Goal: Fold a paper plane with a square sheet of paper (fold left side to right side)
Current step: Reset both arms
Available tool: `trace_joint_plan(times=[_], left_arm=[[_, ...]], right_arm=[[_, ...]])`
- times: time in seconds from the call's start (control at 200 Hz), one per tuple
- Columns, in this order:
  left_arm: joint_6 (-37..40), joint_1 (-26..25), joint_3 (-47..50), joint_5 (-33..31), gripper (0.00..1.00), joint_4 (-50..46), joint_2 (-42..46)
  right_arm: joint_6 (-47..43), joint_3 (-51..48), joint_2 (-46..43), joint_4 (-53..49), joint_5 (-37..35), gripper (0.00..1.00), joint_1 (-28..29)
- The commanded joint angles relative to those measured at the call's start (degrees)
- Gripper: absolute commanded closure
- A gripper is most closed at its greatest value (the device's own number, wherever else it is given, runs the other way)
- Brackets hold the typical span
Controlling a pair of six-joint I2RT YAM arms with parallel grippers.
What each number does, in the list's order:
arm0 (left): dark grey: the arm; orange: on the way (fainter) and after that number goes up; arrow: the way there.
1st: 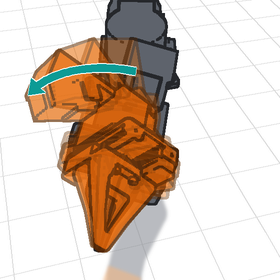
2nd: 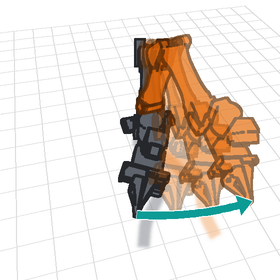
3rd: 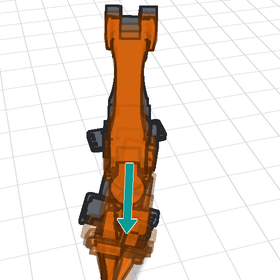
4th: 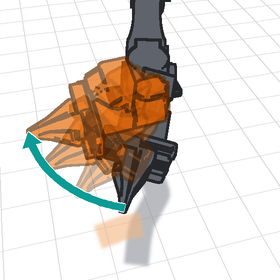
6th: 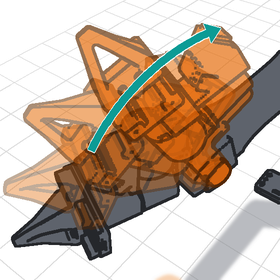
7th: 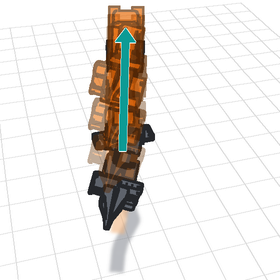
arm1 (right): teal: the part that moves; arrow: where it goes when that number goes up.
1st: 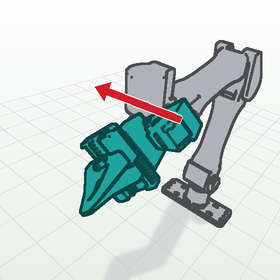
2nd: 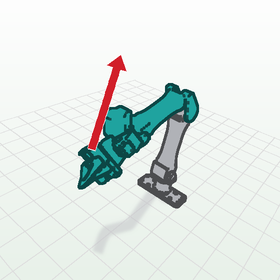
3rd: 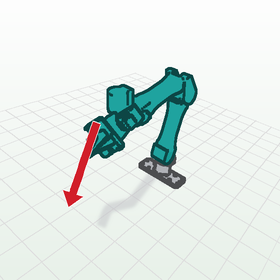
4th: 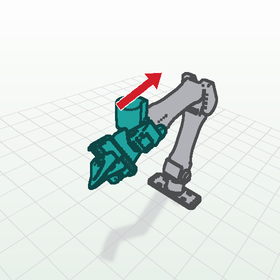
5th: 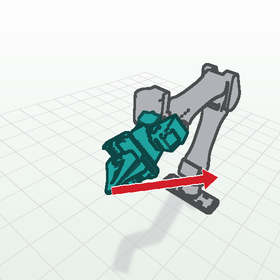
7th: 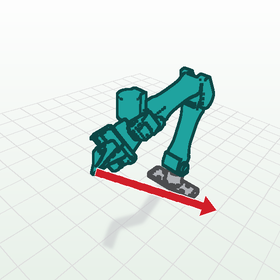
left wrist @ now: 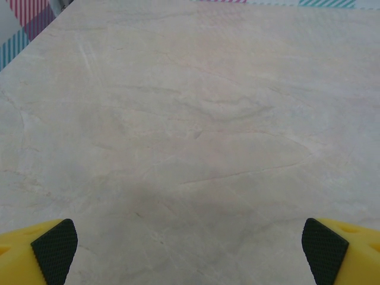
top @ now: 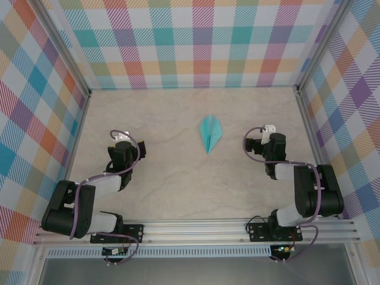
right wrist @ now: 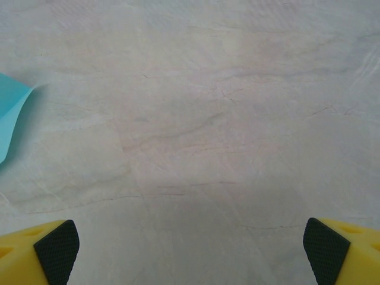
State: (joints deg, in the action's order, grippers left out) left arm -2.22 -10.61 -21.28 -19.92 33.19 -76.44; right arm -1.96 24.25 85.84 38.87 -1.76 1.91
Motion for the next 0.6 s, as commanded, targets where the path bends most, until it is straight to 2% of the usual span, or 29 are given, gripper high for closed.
trace_joint_plan(times=[0.0,0.145,0.31,0.41,0.465,0.53,0.595], left_arm=[[1.6,1.5,1.1,4.8,0.00,5.5,0.9],[2.1,2.3,0.2,6.6,0.00,5.2,-0.1],[2.2,5.7,0.0,10.2,0.00,7.3,-1.9],[1.3,7.1,4.5,10.4,0.00,22.6,-8.9],[2.4,7.0,4.4,12.9,0.00,26.1,-12.4],[2.3,7.1,1.7,13.2,0.00,19.8,-11.7],[2.2,7.1,-0.3,12.5,0.00,17.4,-13.0]], right_arm=[[0.9,-1.3,1.5,8.7,6.3,0.00,-1.3],[2.0,-0.4,1.6,6.9,7.9,0.00,-2.7],[2.1,-0.3,1.6,6.8,7.9,0.00,-2.7],[2.1,-0.3,1.6,6.8,7.9,0.00,-2.7],[2.1,-0.3,1.6,6.8,7.9,0.00,-2.8],[2.3,-0.3,1.6,6.7,7.5,0.00,-2.8],[2.3,-0.2,1.6,6.7,7.4,0.00,-2.8]])
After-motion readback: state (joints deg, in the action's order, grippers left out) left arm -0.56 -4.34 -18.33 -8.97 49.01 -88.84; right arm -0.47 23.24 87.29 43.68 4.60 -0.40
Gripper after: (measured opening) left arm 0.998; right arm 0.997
